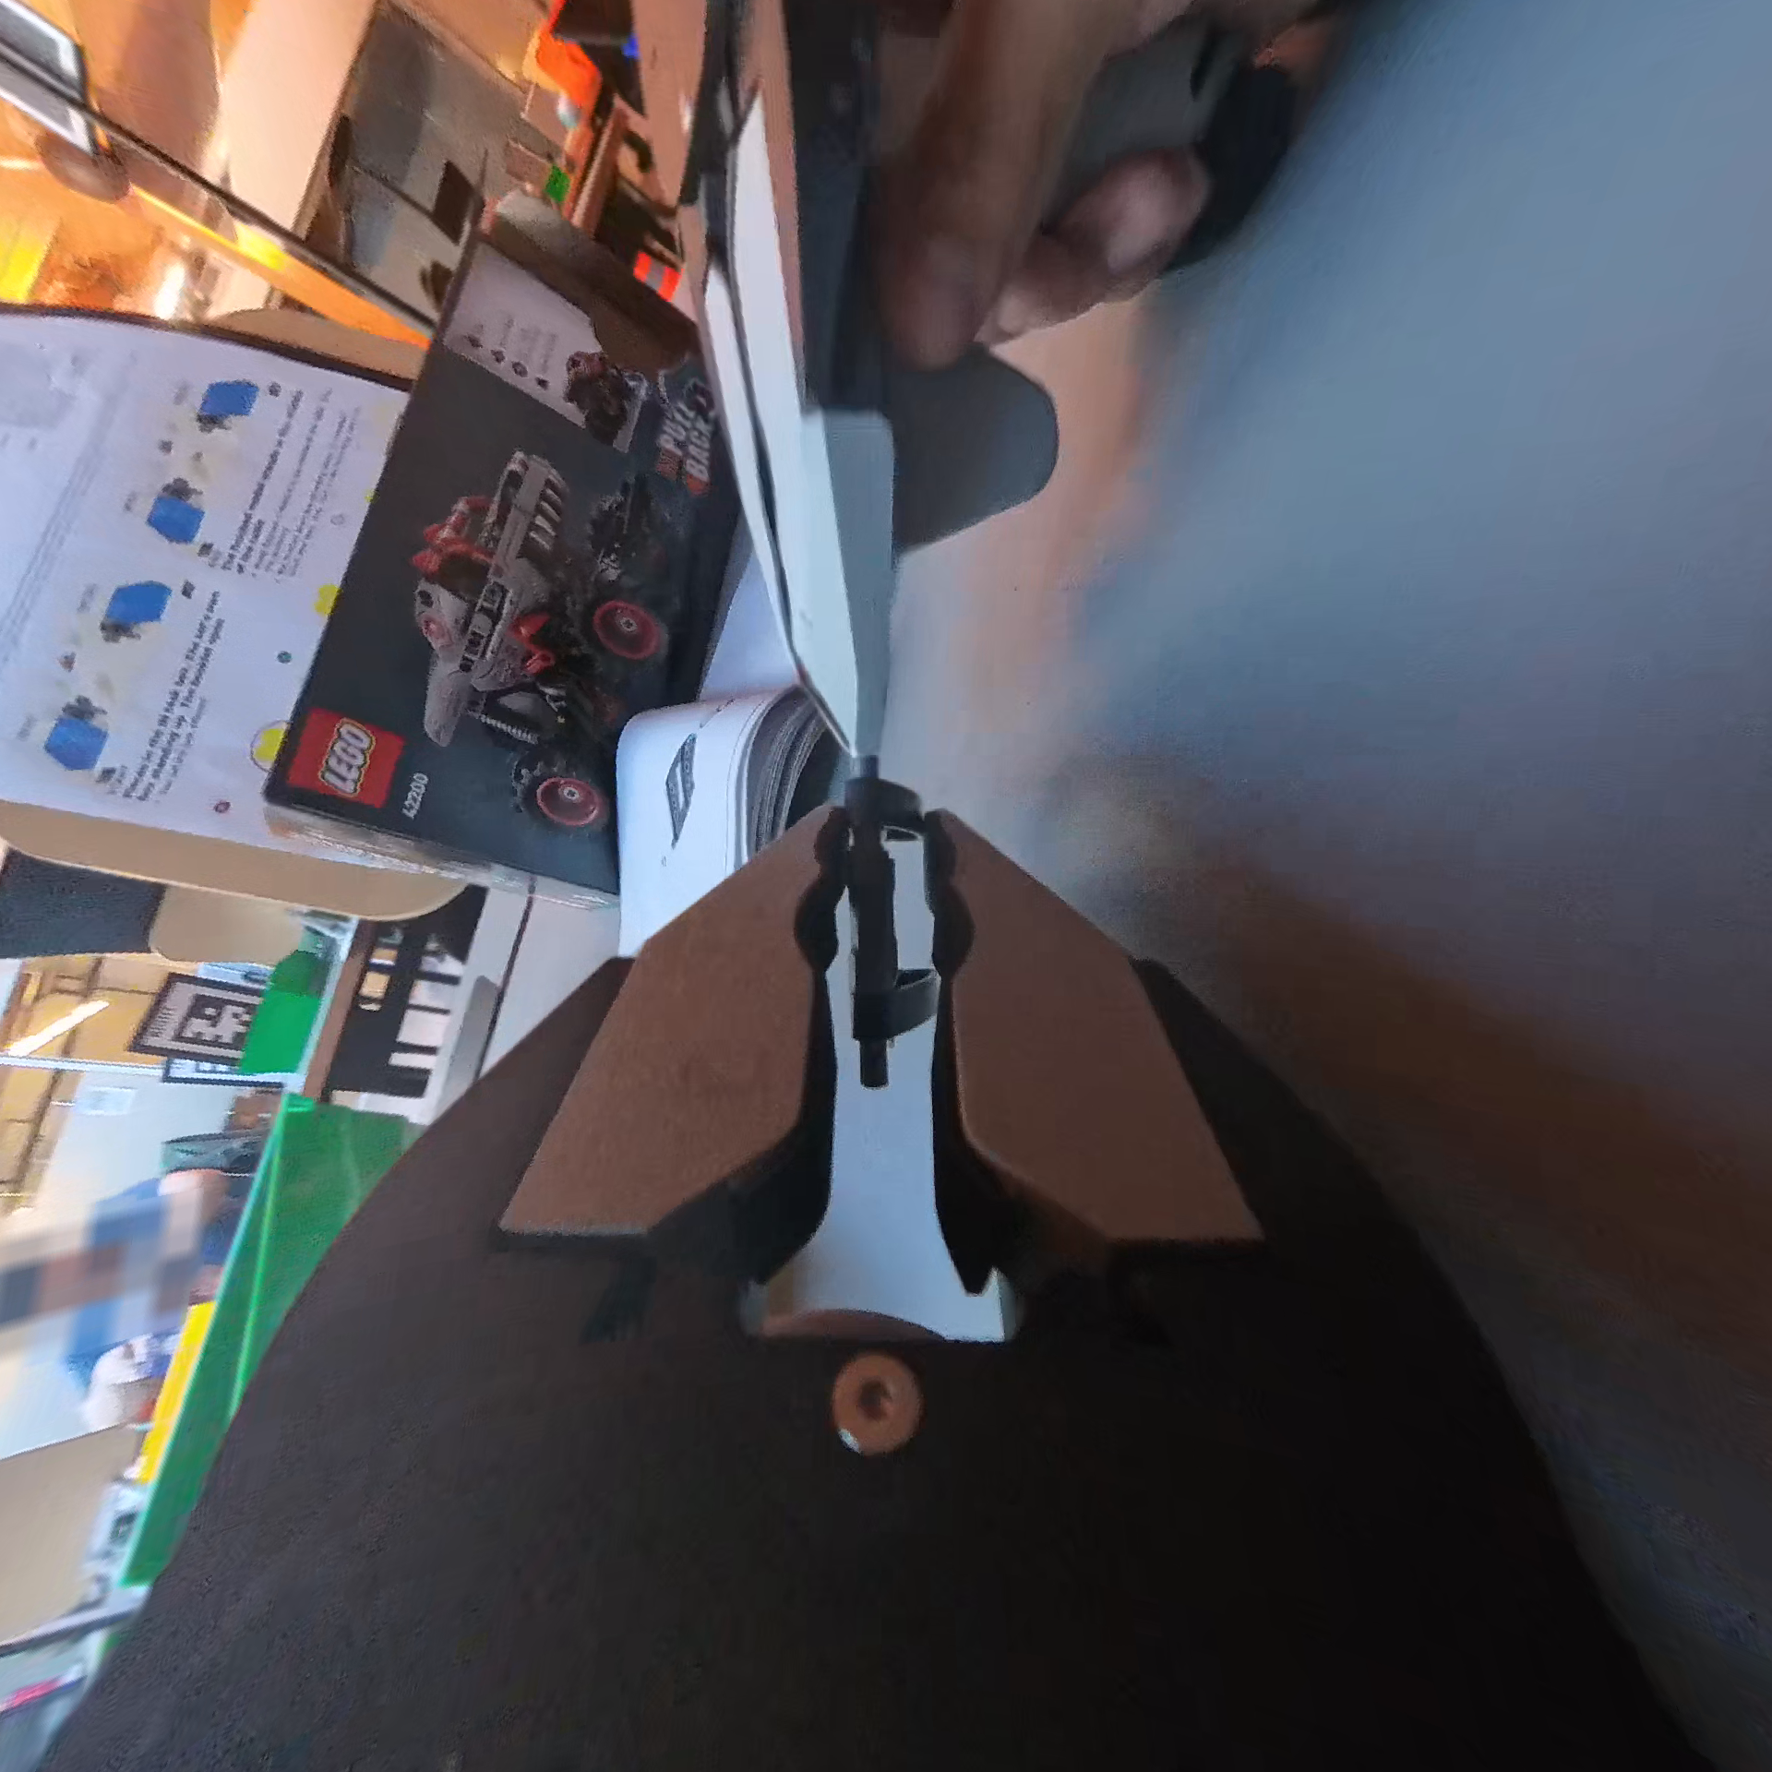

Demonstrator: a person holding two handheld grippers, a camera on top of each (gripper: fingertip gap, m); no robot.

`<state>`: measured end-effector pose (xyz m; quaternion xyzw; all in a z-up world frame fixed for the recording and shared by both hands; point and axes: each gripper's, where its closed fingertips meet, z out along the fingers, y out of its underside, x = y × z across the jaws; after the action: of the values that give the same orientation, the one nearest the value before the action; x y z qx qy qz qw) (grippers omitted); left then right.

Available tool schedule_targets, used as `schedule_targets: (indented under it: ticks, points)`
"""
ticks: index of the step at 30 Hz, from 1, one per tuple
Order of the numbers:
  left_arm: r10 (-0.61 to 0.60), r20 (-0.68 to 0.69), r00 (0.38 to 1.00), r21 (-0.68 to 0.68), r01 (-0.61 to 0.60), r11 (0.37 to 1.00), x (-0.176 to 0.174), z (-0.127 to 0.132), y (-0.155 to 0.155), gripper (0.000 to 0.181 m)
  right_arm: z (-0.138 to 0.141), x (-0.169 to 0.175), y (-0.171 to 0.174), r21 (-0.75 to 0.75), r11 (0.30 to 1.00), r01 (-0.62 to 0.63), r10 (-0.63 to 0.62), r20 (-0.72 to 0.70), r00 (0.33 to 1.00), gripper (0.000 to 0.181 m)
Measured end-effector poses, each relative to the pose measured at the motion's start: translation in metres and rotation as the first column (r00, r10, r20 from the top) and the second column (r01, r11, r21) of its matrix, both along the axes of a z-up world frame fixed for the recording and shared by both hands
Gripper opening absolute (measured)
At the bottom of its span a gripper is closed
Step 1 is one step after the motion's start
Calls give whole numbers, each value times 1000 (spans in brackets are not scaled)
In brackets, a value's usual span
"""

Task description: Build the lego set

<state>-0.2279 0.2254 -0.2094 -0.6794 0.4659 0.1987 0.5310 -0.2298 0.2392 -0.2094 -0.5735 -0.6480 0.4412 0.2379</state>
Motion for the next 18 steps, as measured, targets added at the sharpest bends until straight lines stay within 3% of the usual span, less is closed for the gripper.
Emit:
schedule_targets:
  ticks: [1,8,18]
  points:
    - [-1,19,1000,-8,1,1000,-2,-1,0,12,5,1,-3,-25,999,-19,19,-24,1000,2]
    - [-56,135,989,25,53,998,-4,13,-8,12,15,2,-14,-140,987,-84,76,-58,995,1]
    - [-86,150,985,23,83,996,0,15,-11,12,20,1,-19,-198,975,-101,88,-73,993,1]
